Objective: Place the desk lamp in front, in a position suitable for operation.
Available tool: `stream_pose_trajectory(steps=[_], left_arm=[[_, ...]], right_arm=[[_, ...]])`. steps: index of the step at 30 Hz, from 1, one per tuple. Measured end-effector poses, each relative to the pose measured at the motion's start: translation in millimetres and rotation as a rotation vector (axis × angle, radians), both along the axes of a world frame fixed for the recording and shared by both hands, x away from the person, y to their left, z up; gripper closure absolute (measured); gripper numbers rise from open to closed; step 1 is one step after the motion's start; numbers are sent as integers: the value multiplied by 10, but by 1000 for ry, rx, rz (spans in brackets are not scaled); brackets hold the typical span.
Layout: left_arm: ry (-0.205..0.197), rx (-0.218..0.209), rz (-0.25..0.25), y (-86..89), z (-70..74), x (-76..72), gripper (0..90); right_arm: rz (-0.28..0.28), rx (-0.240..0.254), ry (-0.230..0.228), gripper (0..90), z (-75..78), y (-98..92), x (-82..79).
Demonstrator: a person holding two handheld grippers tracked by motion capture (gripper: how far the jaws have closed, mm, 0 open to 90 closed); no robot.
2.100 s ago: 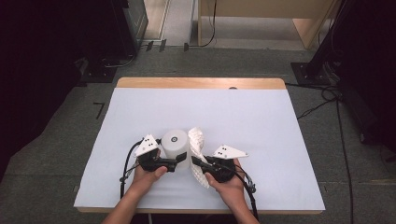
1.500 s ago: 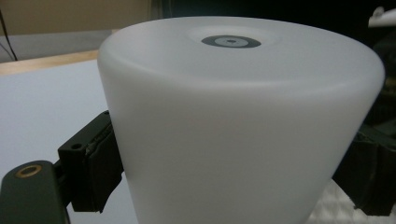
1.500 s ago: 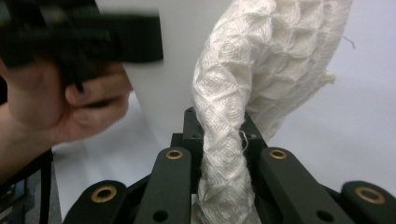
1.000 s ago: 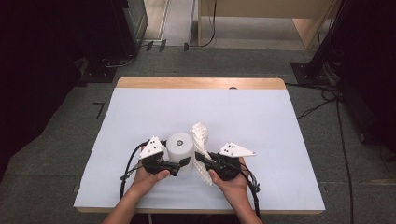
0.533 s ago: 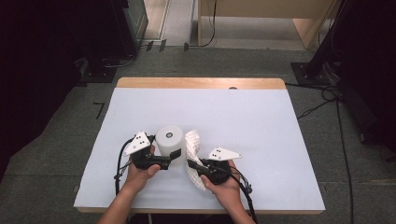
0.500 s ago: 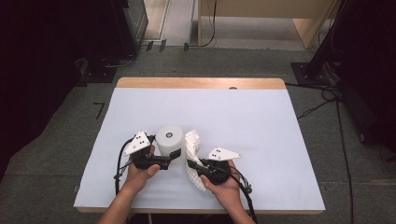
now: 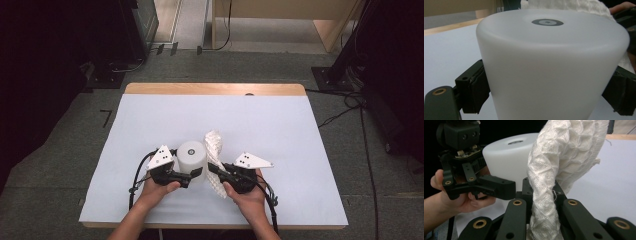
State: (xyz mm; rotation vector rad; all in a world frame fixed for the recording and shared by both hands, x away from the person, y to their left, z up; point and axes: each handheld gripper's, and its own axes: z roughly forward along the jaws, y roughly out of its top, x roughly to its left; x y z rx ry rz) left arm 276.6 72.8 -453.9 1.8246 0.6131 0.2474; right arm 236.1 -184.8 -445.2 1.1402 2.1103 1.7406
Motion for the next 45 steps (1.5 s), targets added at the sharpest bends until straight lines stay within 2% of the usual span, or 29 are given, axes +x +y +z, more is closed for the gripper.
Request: stream_pose_trajectory(steps=[3, 4, 6, 9, 10, 12, 13, 14, 17, 18, 19, 20, 21, 22, 26, 27, 30, 34, 35, 37, 39, 43, 44, 45], left_arm=[[0, -22, 11, 24, 17, 9, 89], [2, -36, 26, 60, 33, 26, 89], [3, -45, 35, 78, 38, 34, 89], [-15, -53, 74, 117, 43, 47, 88], [-41, -37, 106, 118, 32, 43, 88], [-50, -28, 118, 113, 26, 40, 88], [-74, -1, 151, 95, -7, 37, 88], [-74, -1, 151, 95, -7, 37, 88], [-99, 47, 208, 64, -90, 45, 88], [-110, 66, 214, 59, -119, 53, 88], [-110, 66, 214, 59, -119, 53, 88], [-114, 100, 223, 42, -172, 55, 88], [-114, 100, 223, 42, -172, 55, 87], [-115, 119, 221, 35, -198, 57, 87], [-103, 117, 217, 62, -213, 51, 87], [-88, 116, 220, 82, -211, 50, 85], [-81, 112, 235, 90, -211, 29, 80], [-88, 91, 310, 39, -211, -51, 61], [-86, 96, 348, 3, -196, -71, 61], [-93, 107, 380, -51, -180, -90, 60], [-89, 129, 437, -112, -183, -92, 66], [-92, 127, 430, -112, -181, -91, 87], [-88, 124, 417, -97, -177, -85, 88], [-64, 101, 391, -52, -165, -72, 89]], right_arm=[[4, -11, 15, 800, -48, 21, 11], [9, -28, 35, 801, -117, 67, 19], [14, -41, 49, 801, -147, 91, 21], [27, -65, 66, 800, -209, 139, 35], [25, -61, 68, 800, -206, 134, 36], [21, -62, 63, 801, -200, 121, 39], [2, -52, 60, 800, -178, 74, 43], [-4, -47, 61, 801, -171, 55, 46], [-32, -35, 58, 801, -151, -24, 63], [-38, -32, 57, 801, -148, -38, 66], [-46, -32, 56, 801, -146, -60, 72], [-50, -32, 59, 801, -144, -74, 74], [-55, -32, 57, 800, -145, -83, 79], [-56, -31, 58, 801, -146, -89, 81], [-54, -32, 57, 801, -147, -97, 84], [-54, -32, 58, 801, -149, -100, 86], [-55, -33, 57, 801, -151, -106, 90], [-57, -31, 63, 801, -154, -108, 97], [-55, -31, 60, 800, -159, -102, 100], [-54, -31, 64, 801, -159, -99, 97], [-50, -34, 64, 800, -166, -88, 93], [-41, -32, 65, 800, -164, -74, 78], [-37, -36, 65, 801, -166, -71, 78], [-37, -31, 73, 800, -176, -57, 88]])
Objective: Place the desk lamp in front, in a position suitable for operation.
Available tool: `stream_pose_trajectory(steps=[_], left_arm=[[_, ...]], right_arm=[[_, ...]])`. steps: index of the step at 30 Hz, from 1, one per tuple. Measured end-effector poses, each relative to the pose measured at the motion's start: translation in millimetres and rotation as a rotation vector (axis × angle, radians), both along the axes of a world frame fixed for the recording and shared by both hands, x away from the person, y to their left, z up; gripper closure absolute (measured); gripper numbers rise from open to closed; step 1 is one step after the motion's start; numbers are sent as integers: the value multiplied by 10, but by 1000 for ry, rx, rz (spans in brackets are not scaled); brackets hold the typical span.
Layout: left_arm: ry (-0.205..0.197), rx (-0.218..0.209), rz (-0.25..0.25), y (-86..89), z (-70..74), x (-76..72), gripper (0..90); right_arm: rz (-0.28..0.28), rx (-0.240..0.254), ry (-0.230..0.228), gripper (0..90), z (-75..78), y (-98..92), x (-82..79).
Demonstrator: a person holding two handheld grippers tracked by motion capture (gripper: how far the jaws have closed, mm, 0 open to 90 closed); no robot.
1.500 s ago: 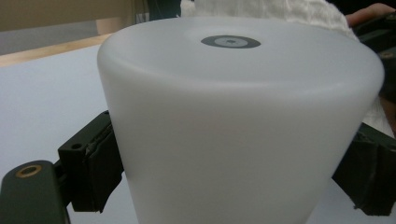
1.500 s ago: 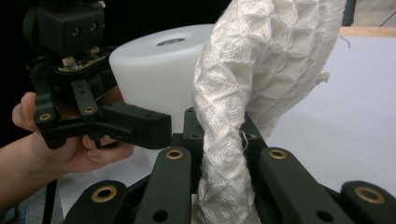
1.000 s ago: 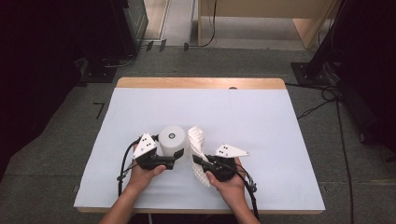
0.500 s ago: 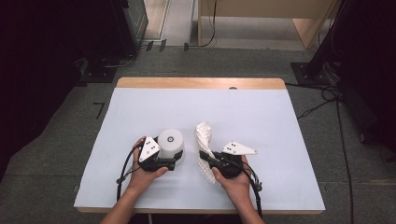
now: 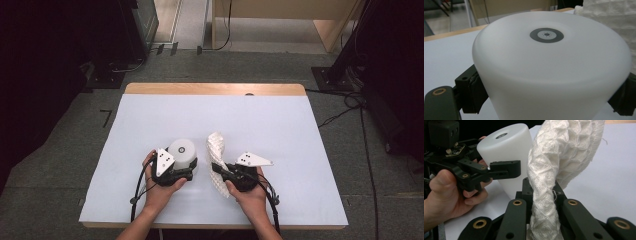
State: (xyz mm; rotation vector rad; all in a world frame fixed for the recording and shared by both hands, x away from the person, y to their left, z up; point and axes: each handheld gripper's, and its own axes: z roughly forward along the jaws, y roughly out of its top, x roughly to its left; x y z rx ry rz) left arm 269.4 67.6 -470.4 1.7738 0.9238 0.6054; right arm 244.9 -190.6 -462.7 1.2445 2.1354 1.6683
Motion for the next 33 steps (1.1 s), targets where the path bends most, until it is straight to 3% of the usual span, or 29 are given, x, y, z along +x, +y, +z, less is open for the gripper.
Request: stream_pose_trajectory(steps=[1, 5, 7, 8, 10, 13, 18, 21, 25, 29, 31, 32, 33], left_arm=[[0, 0, 0, 0, 0, 0, 90], [24, -109, -99, 138, 76, 43, 90], [34, -173, -171, 189, 158, 47, 90], [34, -173, -171, 189, 158, 47, 90], [39, -219, -238, 197, 200, 40, 90], [37, -201, -247, 157, 202, 36, 90], [68, -154, -280, 67, 130, 47, 91], [75, -110, -297, -13, 96, 25, 90], [72, -97, -316, -35, 97, 9, 90], [57, -110, -315, -12, 135, 9, 91], [61, -135, -305, 38, 159, 32, 91], [64, -164, -292, 104, 181, 66, 90], [64, -164, -292, 104, 181, 66, 91]], right_arm=[[0, 0, 0, 800, 0, 0, 0], [7, -1, -2, 800, 14, 40, -24], [18, -6, -5, 800, 10, 82, -34], [18, -6, -5, 800, 10, 82, -34], [40, -21, -2, 800, -19, 144, -39], [54, -25, -4, 800, -32, 174, -48], [60, -18, -6, 801, -13, 158, -52], [51, 0, -34, 801, 71, 117, -64], [52, 18, -70, 800, 154, 79, -84], [60, 35, -78, 801, 199, 68, -103], [63, 24, -68, 800, 147, 98, -90], [76, 7, -39, 800, 59, 151, -78], [78, 1, -30, 800, 29, 171, -73]])
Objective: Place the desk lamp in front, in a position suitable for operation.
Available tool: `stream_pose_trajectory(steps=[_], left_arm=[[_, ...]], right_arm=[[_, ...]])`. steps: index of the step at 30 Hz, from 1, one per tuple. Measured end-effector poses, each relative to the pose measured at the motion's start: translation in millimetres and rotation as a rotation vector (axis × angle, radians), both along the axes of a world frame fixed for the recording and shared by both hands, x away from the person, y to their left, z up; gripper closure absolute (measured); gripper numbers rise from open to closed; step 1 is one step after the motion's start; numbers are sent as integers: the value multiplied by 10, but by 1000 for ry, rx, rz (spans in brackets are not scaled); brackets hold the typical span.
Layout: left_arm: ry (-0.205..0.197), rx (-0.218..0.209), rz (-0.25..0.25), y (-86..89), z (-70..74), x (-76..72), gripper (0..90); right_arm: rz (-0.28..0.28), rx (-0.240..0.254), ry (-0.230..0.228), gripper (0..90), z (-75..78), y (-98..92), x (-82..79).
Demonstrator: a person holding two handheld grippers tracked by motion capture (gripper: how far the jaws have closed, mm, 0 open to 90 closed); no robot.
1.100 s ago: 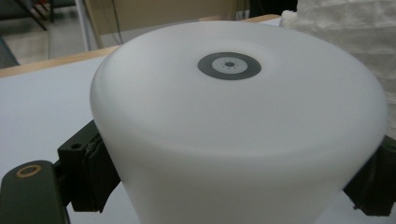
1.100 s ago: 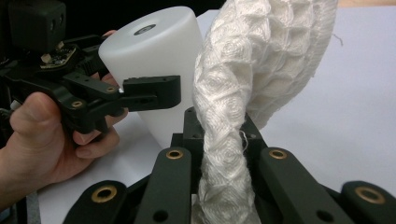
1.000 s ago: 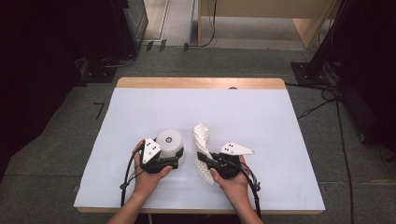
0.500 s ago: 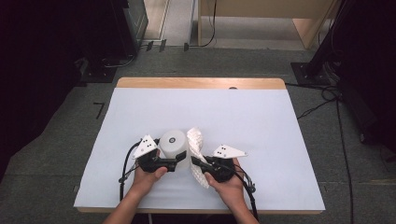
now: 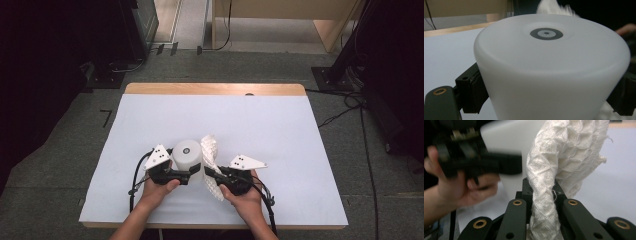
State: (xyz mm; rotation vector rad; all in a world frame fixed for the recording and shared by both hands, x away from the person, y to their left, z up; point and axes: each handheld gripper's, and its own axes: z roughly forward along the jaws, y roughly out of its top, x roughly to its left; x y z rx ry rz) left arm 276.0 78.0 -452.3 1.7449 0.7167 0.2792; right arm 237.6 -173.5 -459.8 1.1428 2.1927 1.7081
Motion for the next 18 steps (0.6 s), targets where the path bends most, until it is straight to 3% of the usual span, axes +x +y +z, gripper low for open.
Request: stream_pose_trajectory(steps=[3, 7, 9, 11, 14, 15, 18], left_arm=[[-4, -28, 32, 101, 39, 33, 91], [-7, -23, 31, 110, 33, 39, 91], [-29, 23, 24, 51, -4, 24, 91], [-36, 36, 26, 25, -20, 15, 90], [-63, 66, 52, -23, -55, 5, 90], [-89, 98, 88, -37, -72, 13, 90], [-97, 125, 114, -34, -102, 33, 90]], right_arm=[[19, -30, 32, 800, -95, 74, 13], [20, -42, 39, 800, -124, 100, 19], [9, -31, 40, 800, -105, 69, 23], [5, -26, 37, 800, -95, 53, 26], [-22, -6, 19, 800, -33, -32, 32], [-48, 10, 5, 800, 17, -105, 40], [-73, 23, -2, 800, 51, -179, 46]])
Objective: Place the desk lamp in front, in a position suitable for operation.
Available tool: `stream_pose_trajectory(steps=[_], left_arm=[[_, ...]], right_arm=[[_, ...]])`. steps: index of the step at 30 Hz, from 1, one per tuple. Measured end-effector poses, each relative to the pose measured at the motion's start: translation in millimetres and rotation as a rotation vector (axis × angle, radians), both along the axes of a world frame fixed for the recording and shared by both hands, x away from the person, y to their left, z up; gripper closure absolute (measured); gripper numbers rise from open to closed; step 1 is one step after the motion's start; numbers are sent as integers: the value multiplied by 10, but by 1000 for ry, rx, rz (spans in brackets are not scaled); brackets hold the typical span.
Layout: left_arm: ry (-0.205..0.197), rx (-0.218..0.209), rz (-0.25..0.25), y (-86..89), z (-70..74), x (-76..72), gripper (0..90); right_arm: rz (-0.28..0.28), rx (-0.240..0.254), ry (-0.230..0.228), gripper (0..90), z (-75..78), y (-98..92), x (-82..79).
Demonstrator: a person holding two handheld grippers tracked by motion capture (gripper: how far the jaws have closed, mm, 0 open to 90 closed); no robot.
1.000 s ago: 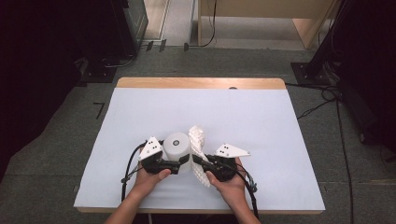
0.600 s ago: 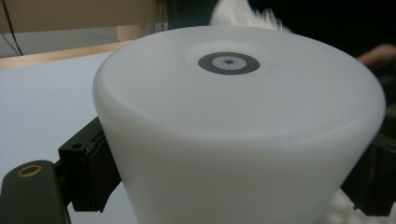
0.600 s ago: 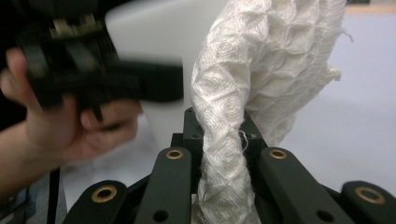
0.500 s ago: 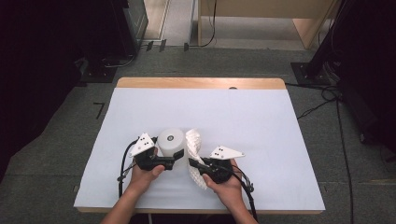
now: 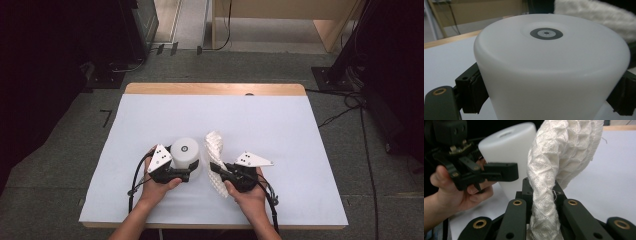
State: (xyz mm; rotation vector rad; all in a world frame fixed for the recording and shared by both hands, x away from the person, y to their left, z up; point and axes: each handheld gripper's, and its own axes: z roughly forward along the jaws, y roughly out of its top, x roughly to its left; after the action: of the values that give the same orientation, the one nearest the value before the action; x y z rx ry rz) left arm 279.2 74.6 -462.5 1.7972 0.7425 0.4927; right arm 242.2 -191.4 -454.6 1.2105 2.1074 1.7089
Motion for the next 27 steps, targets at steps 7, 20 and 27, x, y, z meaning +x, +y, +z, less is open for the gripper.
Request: stream_pose_trajectory(steps=[7, 20, 27], left_arm=[[0, 40, 36, 5, -88, 8, 89], [-21, 21, 194, -44, -80, -197, 43], [9, 65, 273, -170, -61, -212, 83]], right_arm=[[-19, -7, 5, 800, -9, -43, 16], [-26, -9, 13, 800, -24, -63, 32], [-18, -9, 14, 800, -33, -46, 27]])
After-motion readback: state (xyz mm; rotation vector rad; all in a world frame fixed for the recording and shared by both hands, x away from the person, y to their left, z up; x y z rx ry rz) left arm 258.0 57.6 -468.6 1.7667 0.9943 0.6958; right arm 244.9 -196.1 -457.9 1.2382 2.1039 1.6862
